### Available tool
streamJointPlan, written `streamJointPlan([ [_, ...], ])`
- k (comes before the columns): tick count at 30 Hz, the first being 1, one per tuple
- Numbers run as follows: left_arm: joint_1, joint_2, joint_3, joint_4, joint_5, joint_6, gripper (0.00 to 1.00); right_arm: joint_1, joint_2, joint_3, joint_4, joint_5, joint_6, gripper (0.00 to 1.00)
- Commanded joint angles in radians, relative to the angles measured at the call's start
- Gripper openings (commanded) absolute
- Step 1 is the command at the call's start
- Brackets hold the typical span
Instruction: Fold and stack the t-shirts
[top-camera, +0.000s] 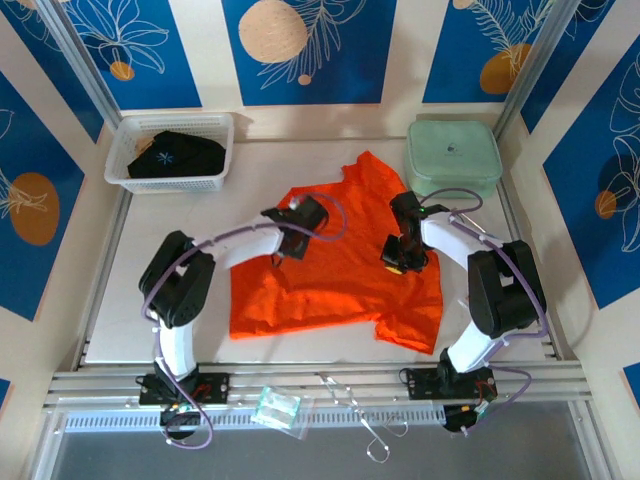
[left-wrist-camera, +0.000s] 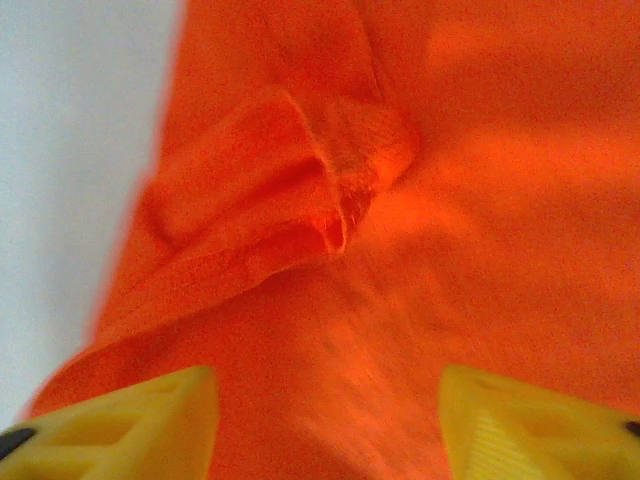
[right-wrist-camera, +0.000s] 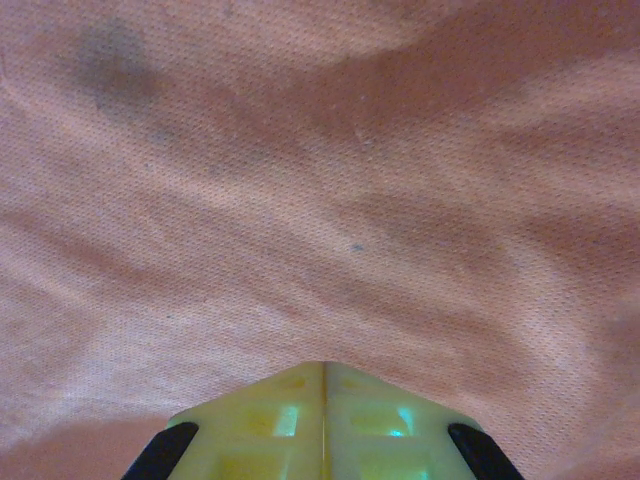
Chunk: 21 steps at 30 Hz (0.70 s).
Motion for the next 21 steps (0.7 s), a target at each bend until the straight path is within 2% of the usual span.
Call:
streamJointPlan([
  [1, -0.019, -0.079, -0.046, -0.022, -0.053, -0.087, 0.72, -0.009, -0.008, -0.006, -0.014, -0.017, -0.01, 0.09],
  [5, -0.022, -0.15, 0.001, -0.094, -0.086, -0.071, 0.84, -0.014, -0.022, -0.006, -0.018, -0.018, -0.014, 0.09],
  [9, -0.006, -0.168, 0.084, -0.13, -0.09, -0.017, 0.89, -0.015, -0.041, -0.021, -0.015, -0.017, -0.01, 0.09],
  [13, 0.009, -0.114, 0.113, -0.091, -0.009, 0.065, 0.88, -0.019, -0.054, -0.039, -0.014, -0.016, -0.009, 0.09],
  [16, 0.019, -0.053, 0.116, -0.032, 0.123, 0.12, 0.86, -0.026, -0.066, -0.046, -0.018, -0.015, -0.012, 0.09],
  [21, 0.075, 0.065, 0.184, -0.026, 0.201, 0.111, 0.81, -0.038, -0.093, -0.052, -0.028, -0.017, -0.019, 0.09],
])
